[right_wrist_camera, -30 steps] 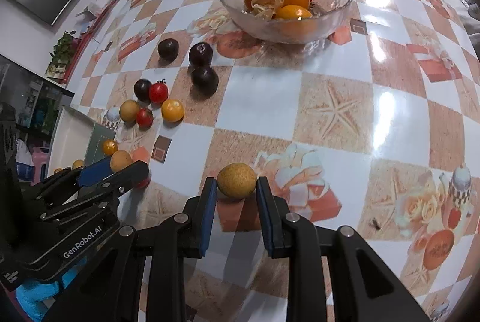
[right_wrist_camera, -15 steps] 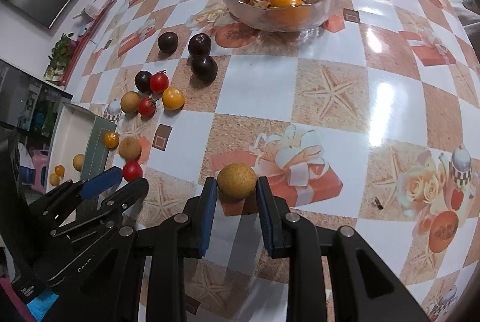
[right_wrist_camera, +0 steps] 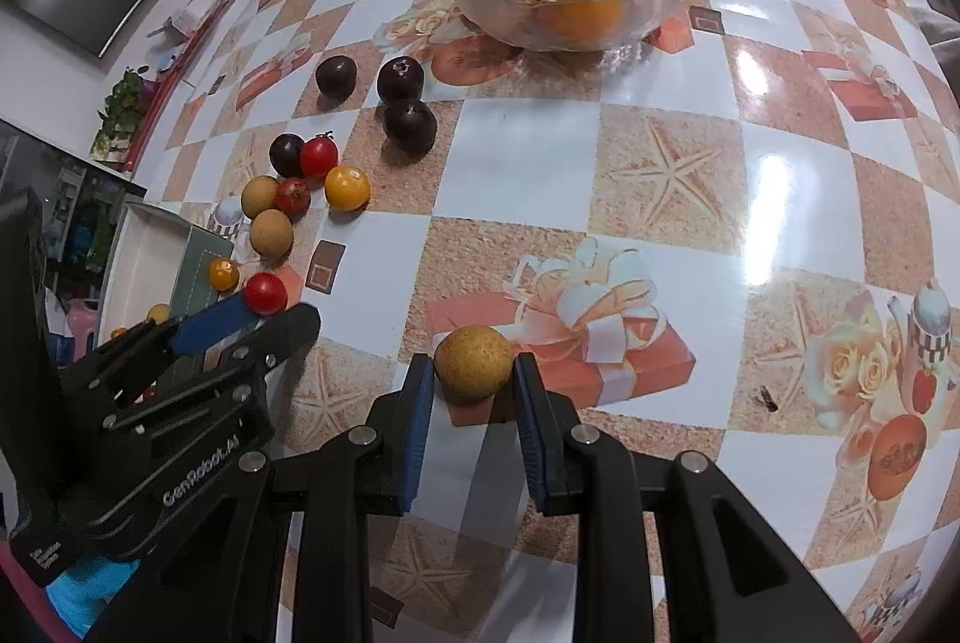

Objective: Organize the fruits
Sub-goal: 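Grasp a round brown fruit with the right tool while the left grasps a red tomato, then carry both fruits over the white tray and open both tools to release them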

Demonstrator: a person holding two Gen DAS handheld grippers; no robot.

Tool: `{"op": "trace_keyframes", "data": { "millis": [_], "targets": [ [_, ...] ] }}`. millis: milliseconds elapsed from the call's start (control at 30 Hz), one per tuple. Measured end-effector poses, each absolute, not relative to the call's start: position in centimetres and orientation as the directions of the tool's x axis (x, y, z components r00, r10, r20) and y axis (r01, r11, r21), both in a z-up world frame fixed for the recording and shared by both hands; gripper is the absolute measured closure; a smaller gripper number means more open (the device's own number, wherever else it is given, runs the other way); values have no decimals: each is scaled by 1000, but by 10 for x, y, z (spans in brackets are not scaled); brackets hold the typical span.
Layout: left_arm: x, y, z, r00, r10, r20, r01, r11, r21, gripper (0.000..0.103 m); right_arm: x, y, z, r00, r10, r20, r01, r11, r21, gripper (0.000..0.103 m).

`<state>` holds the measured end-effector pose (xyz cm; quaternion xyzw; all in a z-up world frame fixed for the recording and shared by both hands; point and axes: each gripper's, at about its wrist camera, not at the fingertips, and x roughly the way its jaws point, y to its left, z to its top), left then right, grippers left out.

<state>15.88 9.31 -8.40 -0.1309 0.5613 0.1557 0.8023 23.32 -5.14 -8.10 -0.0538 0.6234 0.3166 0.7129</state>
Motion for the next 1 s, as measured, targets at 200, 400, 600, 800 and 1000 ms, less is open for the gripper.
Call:
{"op": "trace_keyframes", "data": {
  "millis": [200, 400, 600, 800, 1000],
  "targets": [
    [158, 99, -84, 331, 95, -939, -391, 919, -45, 84, 233, -53, -81, 27, 388, -921, -513, 796, 320, 74],
    [160, 95, -85, 324, 130, -937, -391, 920, -7, 84, 232, -54, -81, 26, 386, -922, -515, 796, 318, 74],
    [166, 95, -87, 328, 147, -933, -400, 917, 4, 83, 232, -53, -81, 26, 387, -922, -514, 796, 320, 74],
    [178, 97, -91, 321, 182, -929, -437, 899, 24, 31, 230, -54, -81, 23, 392, -920, -511, 795, 327, 74],
    [182, 92, -86, 353, 150, -923, -389, 921, 1, 81, 233, -61, -81, 28, 400, -916, -493, 803, 336, 74]
  ]
}}
